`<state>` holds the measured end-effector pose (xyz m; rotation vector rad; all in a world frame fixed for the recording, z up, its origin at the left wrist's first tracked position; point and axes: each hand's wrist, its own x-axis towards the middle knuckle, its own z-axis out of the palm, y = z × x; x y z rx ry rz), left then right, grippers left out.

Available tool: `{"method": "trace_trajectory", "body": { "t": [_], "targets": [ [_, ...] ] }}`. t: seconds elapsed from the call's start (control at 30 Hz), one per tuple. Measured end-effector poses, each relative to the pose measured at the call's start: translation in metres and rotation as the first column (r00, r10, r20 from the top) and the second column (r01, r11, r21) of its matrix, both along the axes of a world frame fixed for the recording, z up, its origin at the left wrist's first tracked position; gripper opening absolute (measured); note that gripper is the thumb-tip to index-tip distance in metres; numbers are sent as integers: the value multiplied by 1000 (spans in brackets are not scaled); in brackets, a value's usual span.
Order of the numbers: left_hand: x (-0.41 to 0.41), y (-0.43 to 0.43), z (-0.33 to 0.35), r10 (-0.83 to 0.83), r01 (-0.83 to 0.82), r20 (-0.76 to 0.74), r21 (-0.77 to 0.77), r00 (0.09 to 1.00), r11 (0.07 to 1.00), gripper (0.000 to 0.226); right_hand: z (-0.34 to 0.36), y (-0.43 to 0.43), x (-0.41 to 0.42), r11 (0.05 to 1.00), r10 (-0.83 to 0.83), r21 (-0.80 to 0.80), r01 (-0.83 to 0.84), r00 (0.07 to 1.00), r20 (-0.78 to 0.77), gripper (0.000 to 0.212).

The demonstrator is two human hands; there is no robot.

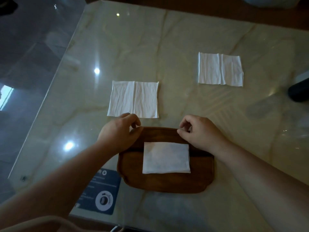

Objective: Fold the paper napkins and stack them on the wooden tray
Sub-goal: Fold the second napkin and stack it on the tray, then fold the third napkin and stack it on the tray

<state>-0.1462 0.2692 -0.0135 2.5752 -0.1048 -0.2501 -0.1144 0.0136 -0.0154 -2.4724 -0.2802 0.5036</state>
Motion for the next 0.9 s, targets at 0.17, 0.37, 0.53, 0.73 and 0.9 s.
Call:
{"method": "trace_trajectory", "body": {
  "t": [0.17, 0.37, 0.53, 0.73, 0.9],
  "targets": [
    [43, 31, -4, 70, -74, 65, 64, 995, 995, 9, -8, 29, 29, 995, -96, 16, 97, 992, -80, 15],
    [97, 59, -10, 96, -109, 95, 142, 991, 984, 25, -20, 63, 49, 989, -150, -2, 151, 981, -127, 23],
    [127, 61, -20, 10, -12, 11, 191, 1000, 982, 45, -26, 77, 54, 984, -158, -96, 152, 986, -53, 23],
    [132, 63, -22, -23, 18, 7, 367, 1000, 930, 42, -24, 77, 60, 991, -68, -122, 64, 997, -34, 8],
    [109, 63, -19, -52, 43, 7, 447, 999, 894, 34, -12, 70, 83, 993, -98, -66, 99, 995, 23, 10]
  ]
}}
